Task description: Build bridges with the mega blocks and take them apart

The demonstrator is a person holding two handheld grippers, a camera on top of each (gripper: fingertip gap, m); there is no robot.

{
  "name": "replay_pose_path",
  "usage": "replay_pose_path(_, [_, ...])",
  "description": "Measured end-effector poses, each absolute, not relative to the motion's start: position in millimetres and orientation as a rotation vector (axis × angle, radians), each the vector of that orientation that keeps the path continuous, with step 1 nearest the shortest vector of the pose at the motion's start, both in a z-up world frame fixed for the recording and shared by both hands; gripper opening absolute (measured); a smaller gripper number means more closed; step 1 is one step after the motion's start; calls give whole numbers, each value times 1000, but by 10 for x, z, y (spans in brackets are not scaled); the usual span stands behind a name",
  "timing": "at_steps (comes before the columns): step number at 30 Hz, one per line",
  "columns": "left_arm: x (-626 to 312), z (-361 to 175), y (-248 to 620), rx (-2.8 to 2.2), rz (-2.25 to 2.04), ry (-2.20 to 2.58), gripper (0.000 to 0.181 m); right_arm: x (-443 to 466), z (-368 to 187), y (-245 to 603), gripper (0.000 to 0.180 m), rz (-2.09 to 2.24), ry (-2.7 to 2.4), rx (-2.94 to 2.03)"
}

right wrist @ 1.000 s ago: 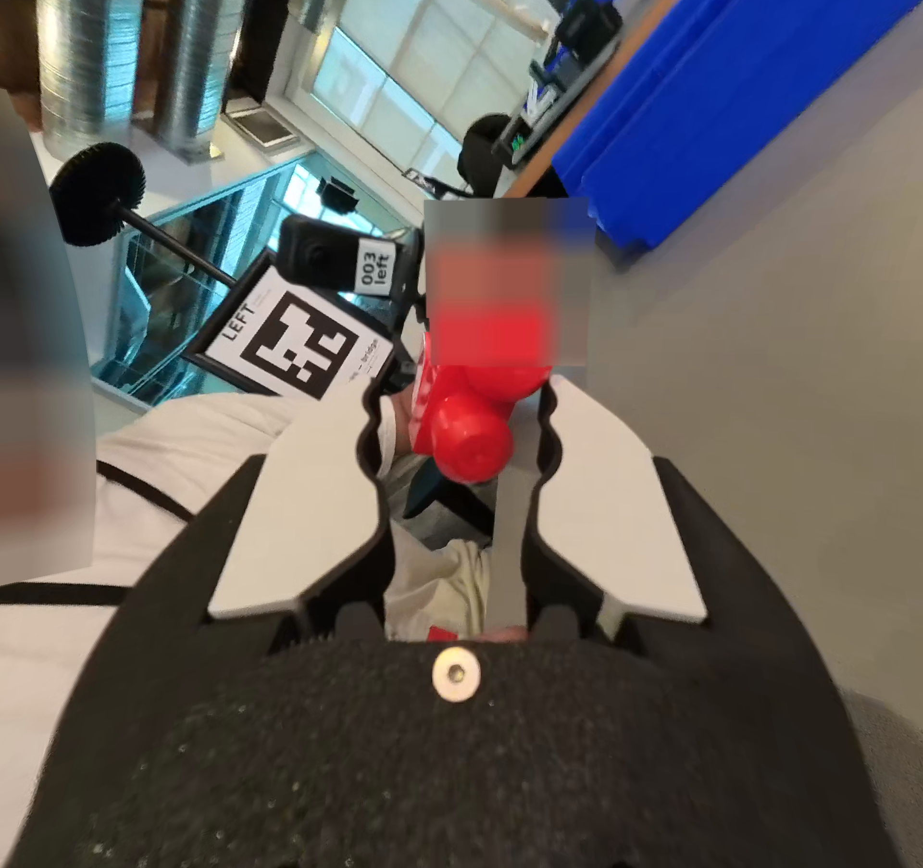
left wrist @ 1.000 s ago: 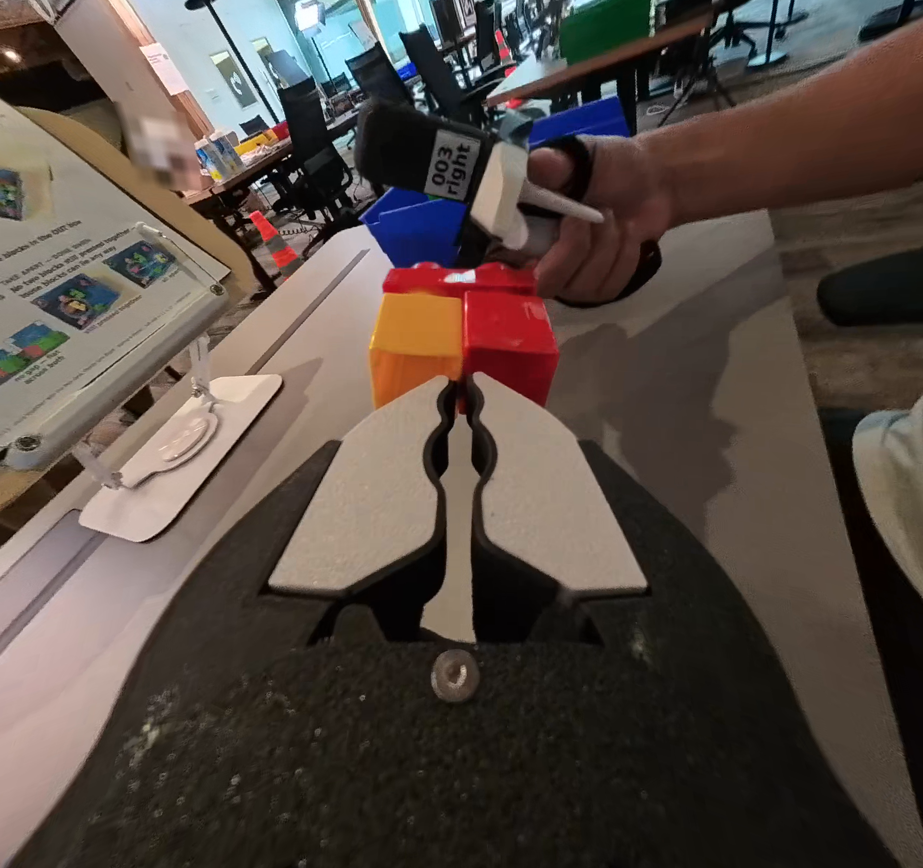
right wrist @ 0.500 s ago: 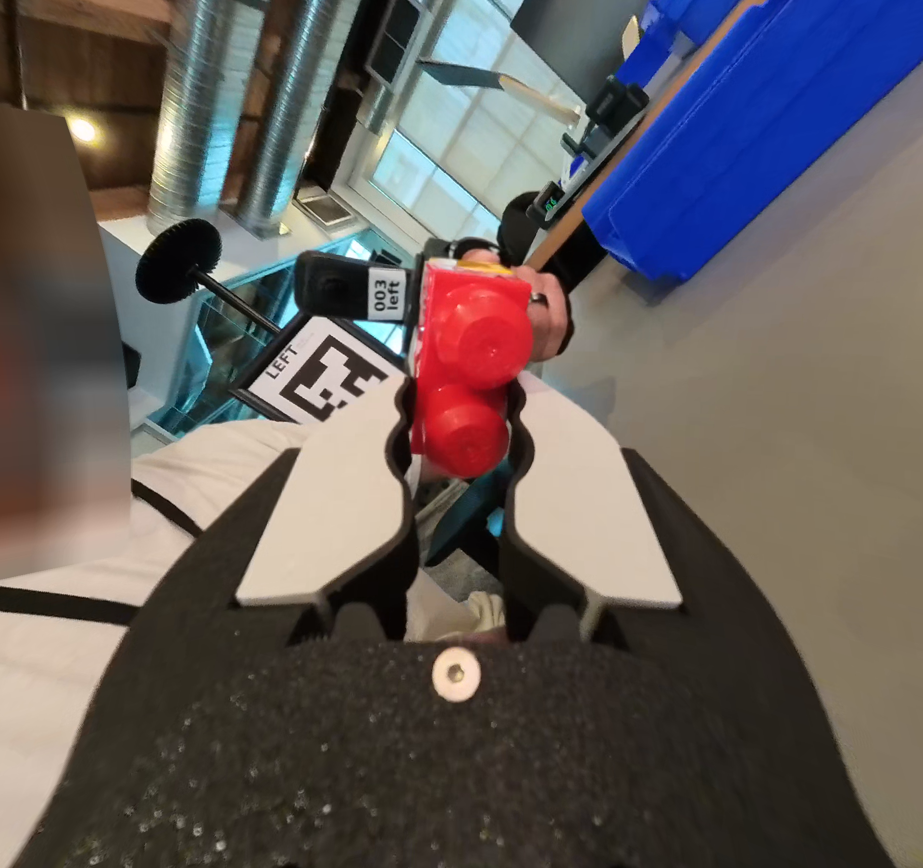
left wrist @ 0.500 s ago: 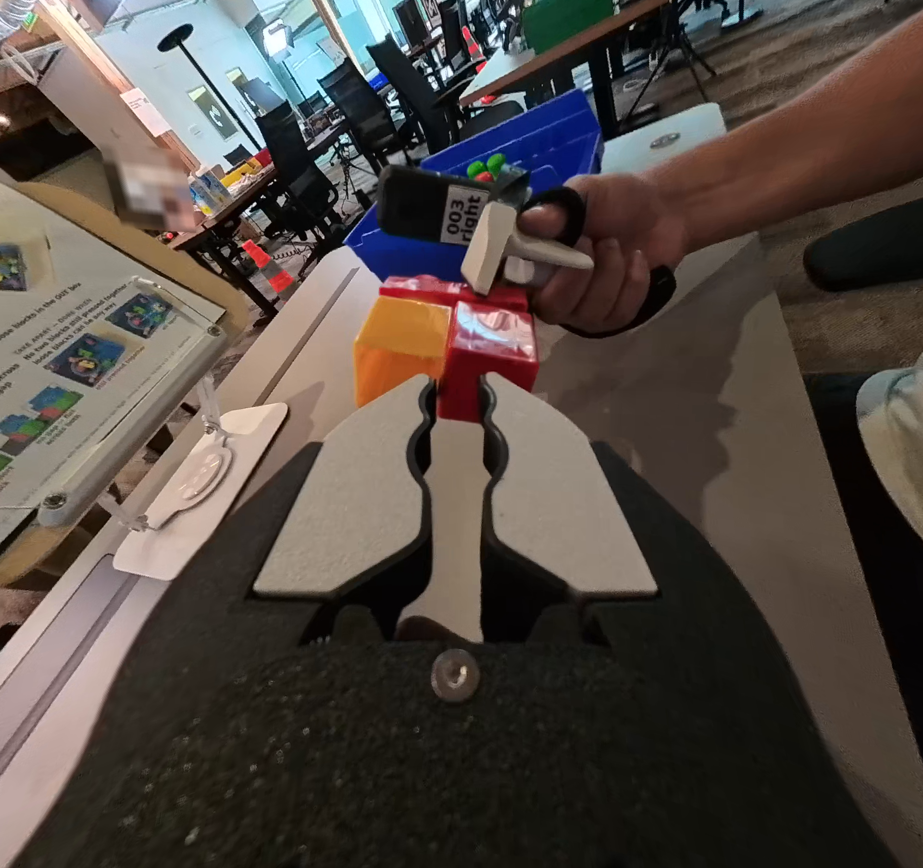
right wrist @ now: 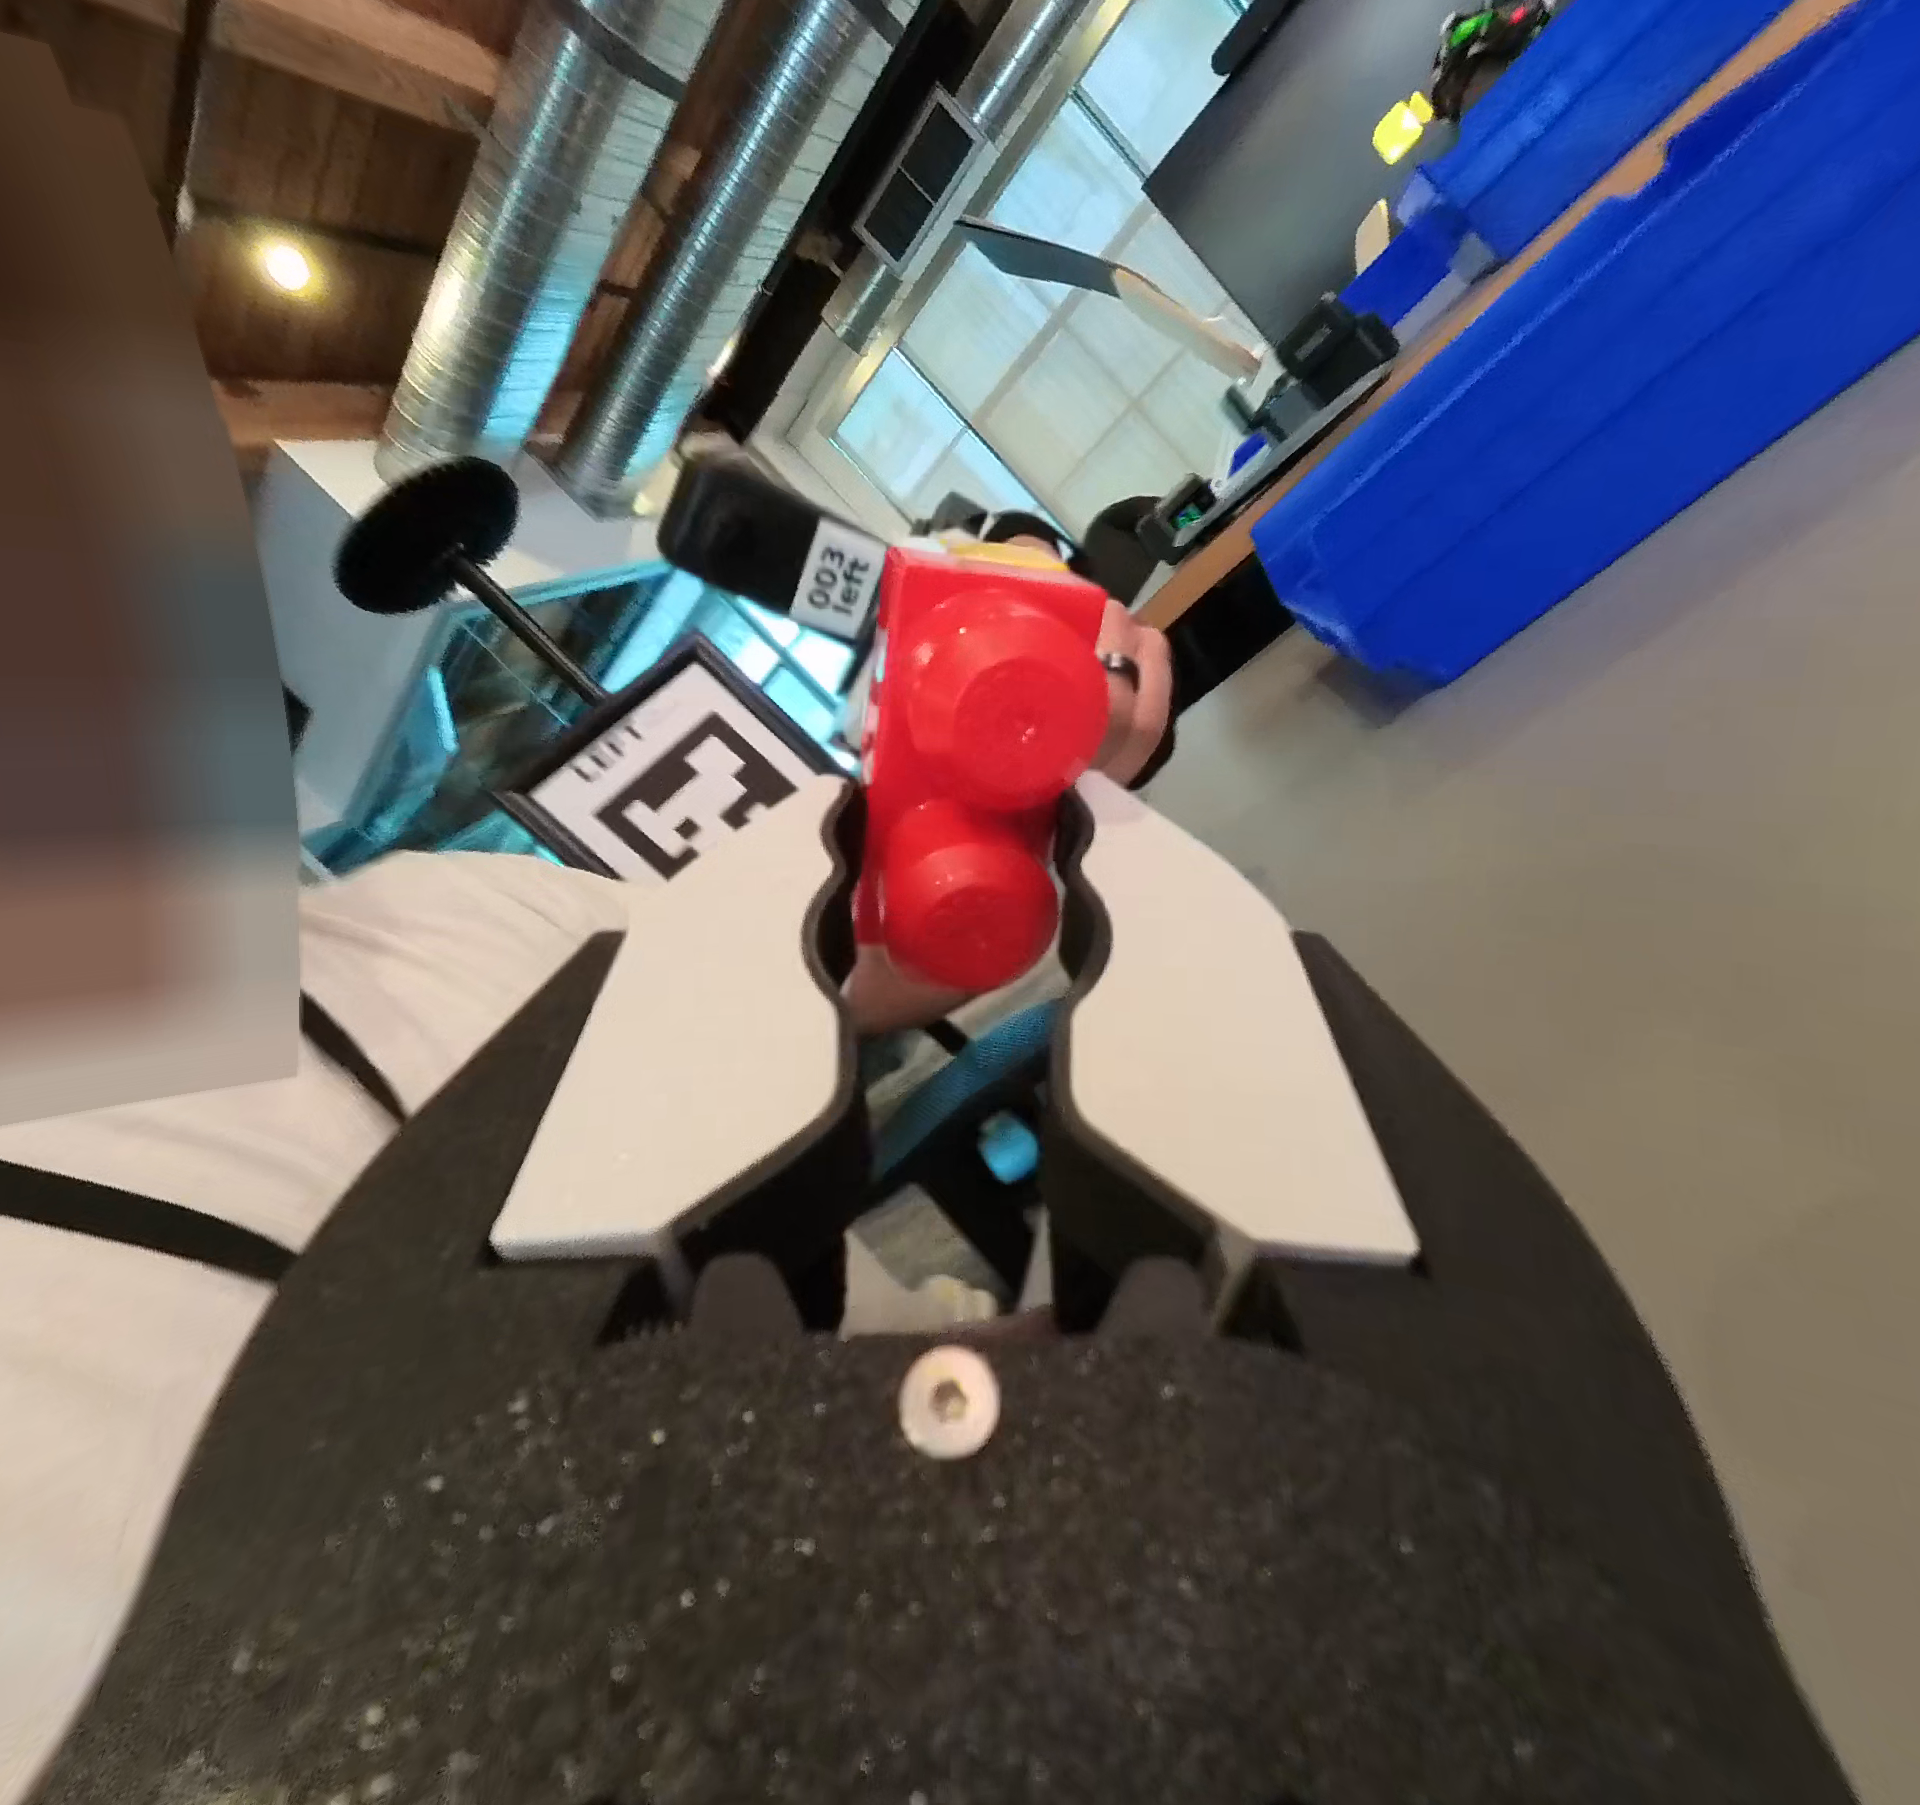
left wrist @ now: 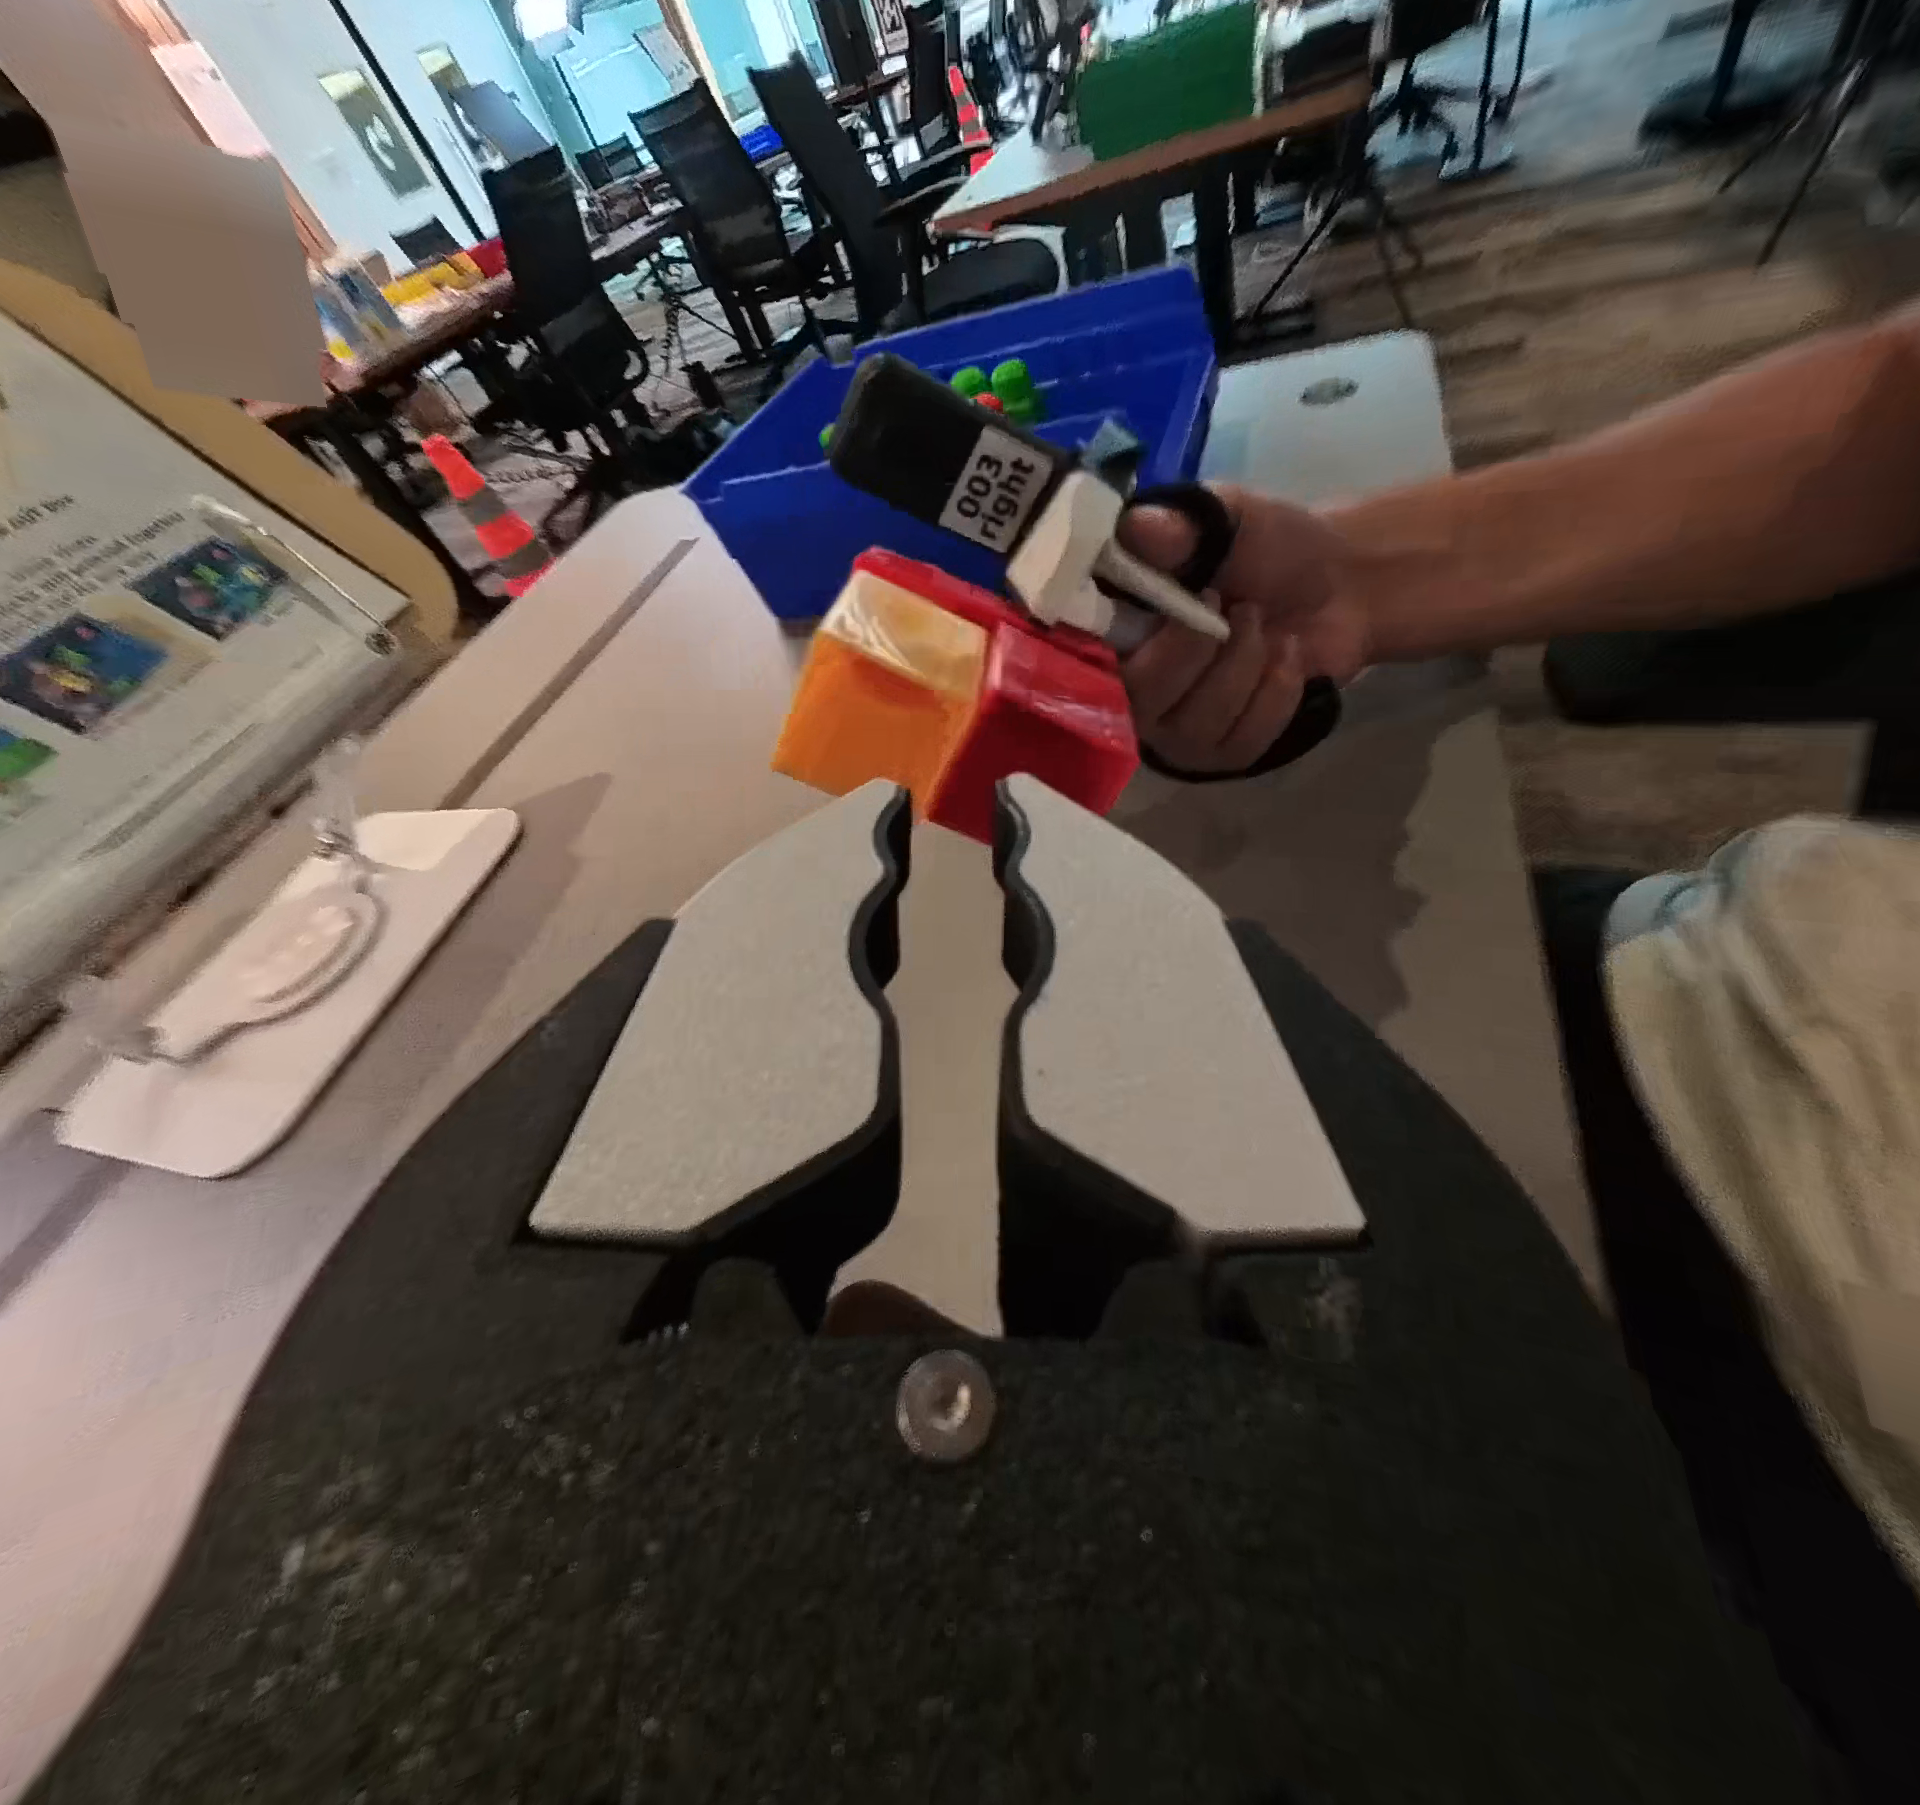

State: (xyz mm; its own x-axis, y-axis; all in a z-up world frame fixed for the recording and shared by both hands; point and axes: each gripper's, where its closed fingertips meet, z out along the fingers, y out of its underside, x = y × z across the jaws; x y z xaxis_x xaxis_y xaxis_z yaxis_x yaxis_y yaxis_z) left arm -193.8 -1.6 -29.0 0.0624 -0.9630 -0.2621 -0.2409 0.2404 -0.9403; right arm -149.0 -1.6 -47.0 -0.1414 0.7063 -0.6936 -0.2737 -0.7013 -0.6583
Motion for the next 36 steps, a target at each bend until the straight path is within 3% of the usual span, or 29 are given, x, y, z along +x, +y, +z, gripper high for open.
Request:
replay_pose_path(7, [-1842,-251,-24,-1481,-1216,1254,56,-1440,-406,-62,36,1519,-698,-1400])
replay_pose_path(11, [-1780,-223,15,-1488,-1336,1151,55,-1434,-402,-111,36,1430,-759,-1384])
replay_pose_path(17, [-1678,-295,-3,-1479,-1369,1134,38,-1515,-521,-120,36,1263,-853,-1435])
replay_pose_path(25, [-1727,-311,-23,-1464,-1407,1161,36,-1592,-551,-133,36,1176,-884,-1456])
replay_pose_path(31, [-1745,-286,-64,-1413,-1410,1181,36,-1578,-397,-118,43,1356,-791,-1405])
replay_pose_path(36, [-1728,-334,-36,-1421,-1380,1183,36,-1588,-436,-117,34,1312,-833,-1429])
